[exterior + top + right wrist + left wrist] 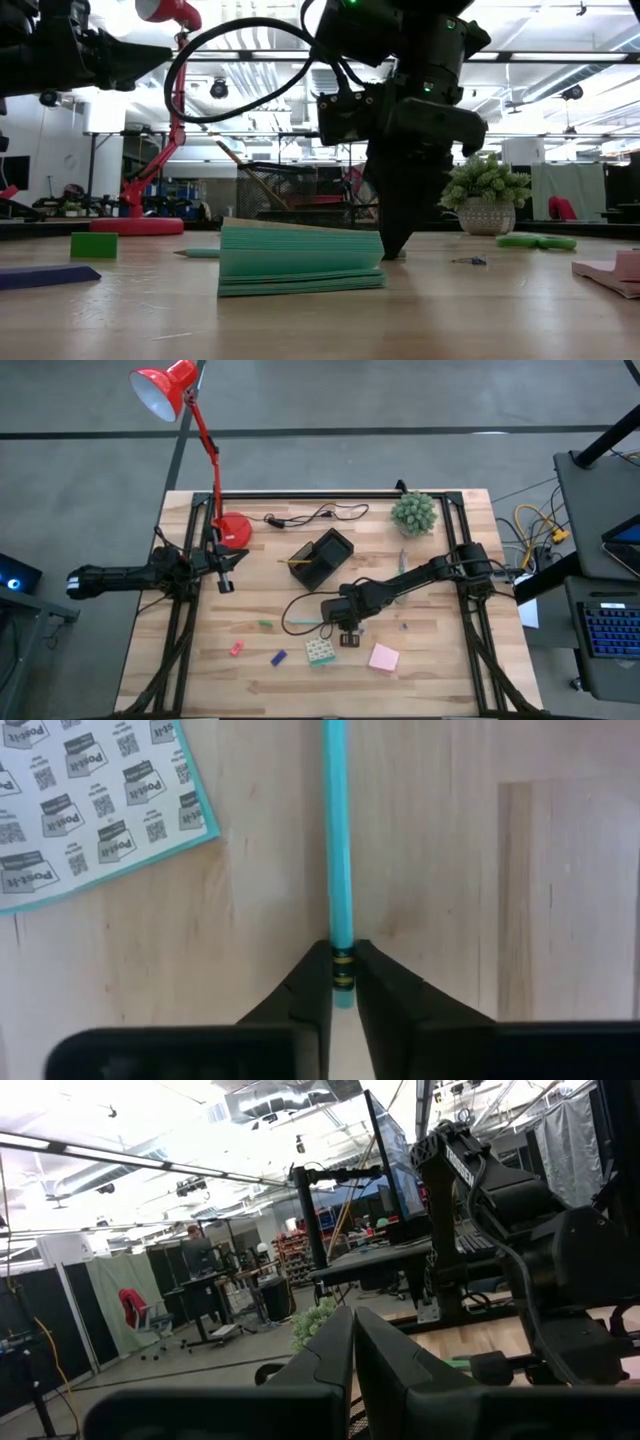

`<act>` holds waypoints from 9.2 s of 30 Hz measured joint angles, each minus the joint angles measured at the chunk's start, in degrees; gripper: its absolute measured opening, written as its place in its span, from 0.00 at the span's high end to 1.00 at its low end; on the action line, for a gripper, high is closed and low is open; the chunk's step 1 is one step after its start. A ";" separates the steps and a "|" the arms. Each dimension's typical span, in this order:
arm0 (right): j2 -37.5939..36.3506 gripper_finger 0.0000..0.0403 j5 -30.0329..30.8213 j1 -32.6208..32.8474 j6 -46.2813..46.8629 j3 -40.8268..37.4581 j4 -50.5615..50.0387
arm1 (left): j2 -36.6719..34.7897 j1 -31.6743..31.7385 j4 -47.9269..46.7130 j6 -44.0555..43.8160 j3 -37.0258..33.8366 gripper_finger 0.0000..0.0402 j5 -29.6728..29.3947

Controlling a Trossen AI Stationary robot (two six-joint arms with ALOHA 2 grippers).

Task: Pick and place office supplies into organizer
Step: Put the blue pencil into the black desk organizer, then put the green scissors into the black desk organizer

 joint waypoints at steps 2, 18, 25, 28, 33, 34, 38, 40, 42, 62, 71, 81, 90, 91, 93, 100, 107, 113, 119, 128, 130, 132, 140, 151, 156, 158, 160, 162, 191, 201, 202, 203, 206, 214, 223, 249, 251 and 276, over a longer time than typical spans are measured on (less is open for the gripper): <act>0.00 0.94 0.02 0.00 0.00 0.58 -0.54 | 0.00 0.02 0.01 0.00 0.00 1.00 0.00; 0.72 0.97 1.41 0.13 -0.52 7.86 -6.65 | 0.00 0.00 -0.01 0.00 -0.02 1.00 0.00; 0.72 0.97 1.53 0.11 -0.55 8.48 -7.14 | 0.00 0.01 -0.01 0.00 0.00 1.00 0.00; 0.71 0.97 1.61 0.11 -0.38 9.36 -7.66 | 0.00 0.01 -0.01 0.00 -0.01 1.00 0.00; 0.18 0.97 3.41 0.09 -0.02 12.41 -13.96 | 0.00 0.02 0.01 0.00 -0.01 1.00 0.00; 0.07 0.97 3.83 0.09 0.00 13.08 -15.03 | 0.00 0.00 0.01 0.00 0.00 1.00 0.00; -0.13 0.97 4.94 0.08 0.00 16.15 -19.50 | 0.00 0.02 0.01 -0.01 0.00 1.00 -0.01; -0.15 0.97 5.37 0.05 0.00 18.19 -22.34 | 0.00 0.00 0.01 0.00 -0.02 1.00 0.00; -0.17 0.97 6.75 0.06 0.00 20.46 -25.47 | 0.00 0.01 -0.01 0.00 0.00 1.00 0.00; -0.42 0.97 26.14 -3.70 -3.34 40.61 -55.70 | 0.00 0.01 0.03 0.00 0.00 1.00 0.00; -0.35 0.97 26.52 -8.45 -8.09 40.14 -55.71 | 0.00 0.01 0.02 0.00 -0.01 1.00 0.00; -0.35 0.97 27.08 -11.02 -14.74 40.02 -55.71 | 0.00 0.02 0.01 0.00 -0.01 1.00 0.00; -0.35 0.97 27.61 -12.11 -22.81 40.02 -55.71 | 0.00 0.01 0.01 0.00 -0.01 1.00 0.00; -0.35 0.97 27.66 -12.31 -23.76 40.02 -55.71 | 0.00 0.00 0.01 0.00 0.00 1.00 0.00; -0.34 0.97 28.13 -12.75 -25.39 40.00 -55.71 | 0.00 0.00 0.01 0.00 -0.02 1.00 0.00; -0.33 0.97 34.13 -14.55 -33.24 40.00 -55.71 | 0.00 0.02 0.01 0.00 0.00 1.00 0.00; -0.31 0.97 38.65 -14.71 -44.41 39.95 -55.71 | 0.00 0.01 0.01 0.00 -0.01 1.00 0.00; -0.31 0.97 41.66 -15.03 -45.44 39.95 -55.68 | 0.00 0.00 0.01 0.00 -0.01 1.00 0.00; -0.31 0.97 44.54 -15.21 -50.08 39.95 -53.07 | 0.00 0.02 0.01 0.02 -0.02 1.00 0.00; -0.28 0.97 45.61 -15.88 -57.03 39.91 -48.28 | 0.00 0.01 0.03 0.44 0.00 1.00 -0.01; -0.28 0.97 45.62 -16.15 -57.52 39.91 -48.27 | 0.00 0.01 0.02 0.44 0.00 1.00 -0.01; -0.28 0.97 45.63 -16.43 -58.22 39.91 -48.26 | 0.00 0.02 0.01 0.44 -0.01 1.00 0.00; -0.28 0.97 45.64 -17.39 -61.28 39.91 -47.94 | 0.00 0.02 0.01 0.44 -0.02 1.00 0.00; -0.28 0.97 47.12 -17.62 -64.68 39.91 -47.60 | 0.00 0.00 0.01 0.44 -0.01 1.00 0.00; -0.28 0.97 47.47 -17.61 -67.53 39.91 -46.89 | 0.00 0.02 0.03 0.44 0.00 1.00 -0.02; -0.28 0.97 47.47 -17.59 -69.13 39.91 -45.94 | 0.00 0.02 0.01 0.44 0.00 1.00 -0.02; -0.28 0.97 47.47 -17.51 -71.06 39.86 -44.38 | 0.00 0.02 0.02 0.44 -0.01 1.00 0.00; -0.28 0.97 47.47 -17.49 -73.20 39.65 -42.28 | 0.00 0.02 0.03 0.44 0.00 1.00 0.00; -0.24 0.97 45.86 -17.31 -90.29 31.47 -26.16 | 0.00 0.02 0.04 0.46 0.00 1.00 -0.03; -0.24 0.97 42.07 -17.00 -93.26 31.01 -21.68 | 0.00 0.02 0.04 0.48 -0.01 1.00 -0.17; -0.24 0.97 42.01 -16.92 -93.98 30.77 -20.56 | 0.00 0.02 0.05 0.48 -0.02 1.00 -0.17; -0.24 0.97 42.02 -16.93 -95.13 30.48 -19.83 | 0.00 0.02 0.04 0.48 0.00 1.00 -0.19; -0.24 0.97 42.19 -16.85 -97.26 29.26 -17.76 | 0.00 0.02 0.05 0.48 0.00 1.00 -0.19; -0.26 0.97 47.26 -16.84 -99.59 27.05 -16.97 | 0.00 0.02 0.05 0.48 -0.01 1.00 -0.19; -0.31 0.97 50.21 -16.85 -103.35 27.03 -16.56 | 0.00 0.02 0.05 0.48 -0.01 1.00 -0.19; -0.31 0.82 51.66 -15.80 -103.34 27.03 -15.91 | 0.00 0.02 0.03 0.48 -0.02 1.00 -0.17; -0.31 0.81 51.71 -15.80 -103.32 27.03 -15.85 | 0.00 0.02 0.05 0.48 -0.02 1.00 -0.17; -7.96 0.84 22.29 -13.26 -46.73 36.06 -5.13 | 0.00 0.02 -0.03 0.46 -0.02 1.00 -0.13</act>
